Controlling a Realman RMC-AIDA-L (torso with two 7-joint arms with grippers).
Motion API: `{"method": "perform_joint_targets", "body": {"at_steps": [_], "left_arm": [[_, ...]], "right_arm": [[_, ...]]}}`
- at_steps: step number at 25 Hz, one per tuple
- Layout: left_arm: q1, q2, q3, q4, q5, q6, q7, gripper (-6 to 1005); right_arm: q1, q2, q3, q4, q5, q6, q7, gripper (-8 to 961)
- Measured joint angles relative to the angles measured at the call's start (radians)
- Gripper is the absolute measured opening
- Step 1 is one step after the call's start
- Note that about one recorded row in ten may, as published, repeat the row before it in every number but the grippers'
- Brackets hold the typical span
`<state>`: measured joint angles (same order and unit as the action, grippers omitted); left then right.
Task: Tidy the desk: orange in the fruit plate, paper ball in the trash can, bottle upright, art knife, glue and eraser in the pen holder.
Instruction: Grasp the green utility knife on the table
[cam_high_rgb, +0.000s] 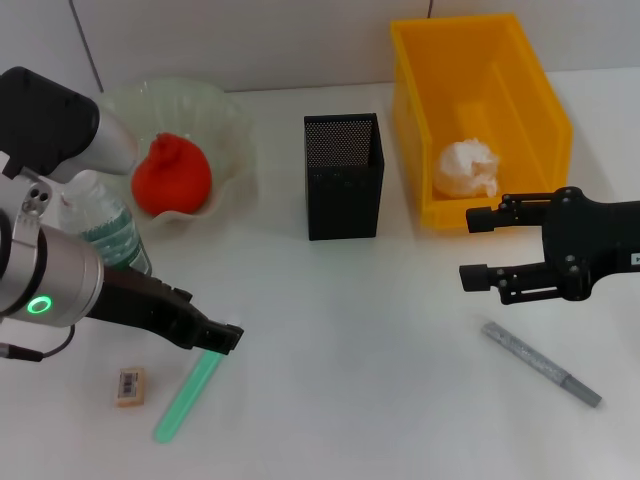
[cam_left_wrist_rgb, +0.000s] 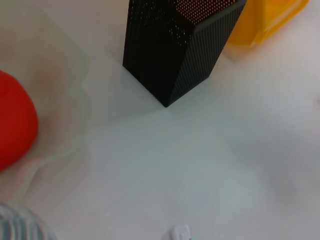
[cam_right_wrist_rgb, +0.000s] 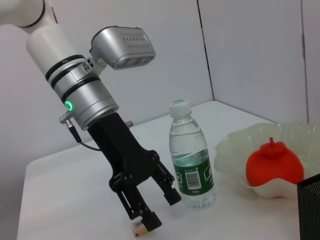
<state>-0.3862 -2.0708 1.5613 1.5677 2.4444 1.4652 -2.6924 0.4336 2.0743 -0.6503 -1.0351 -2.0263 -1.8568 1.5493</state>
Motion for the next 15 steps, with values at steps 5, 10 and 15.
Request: {"method": "perform_joint_targets", "body": {"at_steps": [5,10,15], "left_arm": [[-0.023,0.0,0.0,-0.001,0.001,0.01,-0.003,801],[-0.042,0.0,-0.002,-0.009,0.001,0.024,-0.004,801],[-0.066,-0.001,-0.001,-0.044,0.001,0.027,-0.013,801]], "right_arm": [[-0.009,0.0,-0.008,0.0,0.0,0.004,0.0,764],[-0.018,0.0,-0.003,0.004,0.0,0.005,-0.002,764],[-0.021,0.002,-0.003,0.013,0.0,0.011,-0.013,764]]}}
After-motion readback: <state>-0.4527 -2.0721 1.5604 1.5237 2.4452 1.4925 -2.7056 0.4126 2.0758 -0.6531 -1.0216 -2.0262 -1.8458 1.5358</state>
